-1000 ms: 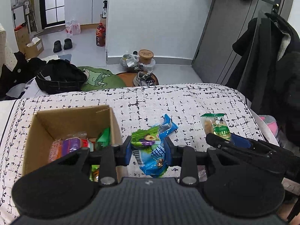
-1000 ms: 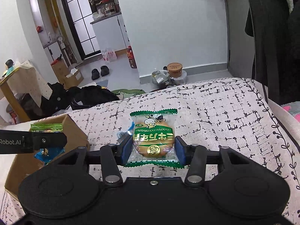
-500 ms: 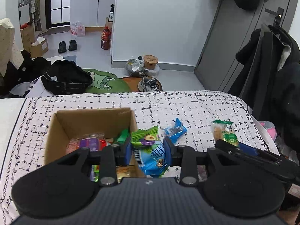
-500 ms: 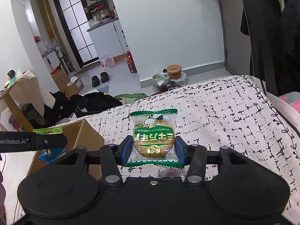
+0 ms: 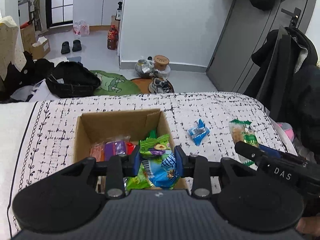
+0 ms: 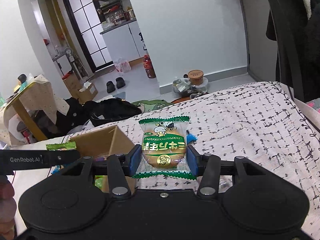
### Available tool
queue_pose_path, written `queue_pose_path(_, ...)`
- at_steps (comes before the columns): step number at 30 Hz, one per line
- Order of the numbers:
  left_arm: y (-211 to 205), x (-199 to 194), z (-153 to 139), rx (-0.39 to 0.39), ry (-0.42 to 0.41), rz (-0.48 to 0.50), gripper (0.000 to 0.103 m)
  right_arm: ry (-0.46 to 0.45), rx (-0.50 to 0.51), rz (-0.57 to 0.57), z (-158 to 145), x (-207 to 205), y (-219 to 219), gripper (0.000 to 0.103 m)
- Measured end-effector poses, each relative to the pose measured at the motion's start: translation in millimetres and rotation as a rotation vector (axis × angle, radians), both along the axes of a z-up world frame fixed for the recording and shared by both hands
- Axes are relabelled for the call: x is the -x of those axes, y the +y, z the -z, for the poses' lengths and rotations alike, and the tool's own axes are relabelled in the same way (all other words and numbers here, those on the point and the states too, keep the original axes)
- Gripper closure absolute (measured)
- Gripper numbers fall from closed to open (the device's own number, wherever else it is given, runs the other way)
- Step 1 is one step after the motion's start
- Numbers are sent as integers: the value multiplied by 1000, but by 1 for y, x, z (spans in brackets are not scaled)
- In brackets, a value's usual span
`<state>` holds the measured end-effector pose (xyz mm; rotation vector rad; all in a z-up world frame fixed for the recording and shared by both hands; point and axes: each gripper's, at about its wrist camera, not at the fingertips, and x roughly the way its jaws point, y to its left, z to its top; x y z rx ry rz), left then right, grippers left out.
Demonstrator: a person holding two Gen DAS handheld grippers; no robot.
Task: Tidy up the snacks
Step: 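Carry the blue pack and green cake over the box and open both grippers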
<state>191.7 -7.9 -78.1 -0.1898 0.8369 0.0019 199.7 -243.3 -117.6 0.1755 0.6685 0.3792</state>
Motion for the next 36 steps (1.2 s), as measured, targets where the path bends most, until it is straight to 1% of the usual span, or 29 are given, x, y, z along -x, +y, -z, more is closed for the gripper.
queue_pose_path(5, 10, 6, 8, 19, 34, 5, 69, -8, 5, -17, -4, 7, 15, 56)
queue_pose_path(12, 23, 16, 18, 70, 84, 18, 69, -26, 16, -44, -13, 15, 35, 56)
queue_pose_path(16, 34, 18, 19, 115, 100, -6, 63, -32, 21, -63, -16, 20, 48, 56)
queue_pose_path(17, 37, 18, 18, 128, 96, -9, 61, -35, 24, -68, -17, 21, 51, 56)
queue_pose_path(19, 42, 20, 15, 136, 78, -26, 54, -38, 28, -79, -19, 23, 57, 56)
queue_pose_path(21, 46, 22, 12, 133, 59, -47, 53, -41, 33, -89, -20, 25, 64, 56)
queue_pose_path(26, 57, 21, 6, 125, 35, -93, 51, -37, 41, -105, -21, 27, 76, 56)
queue_pose_path(36, 73, 20, 7, 139, 32, -173, 45, -23, 31, -135, -19, 25, 96, 55)
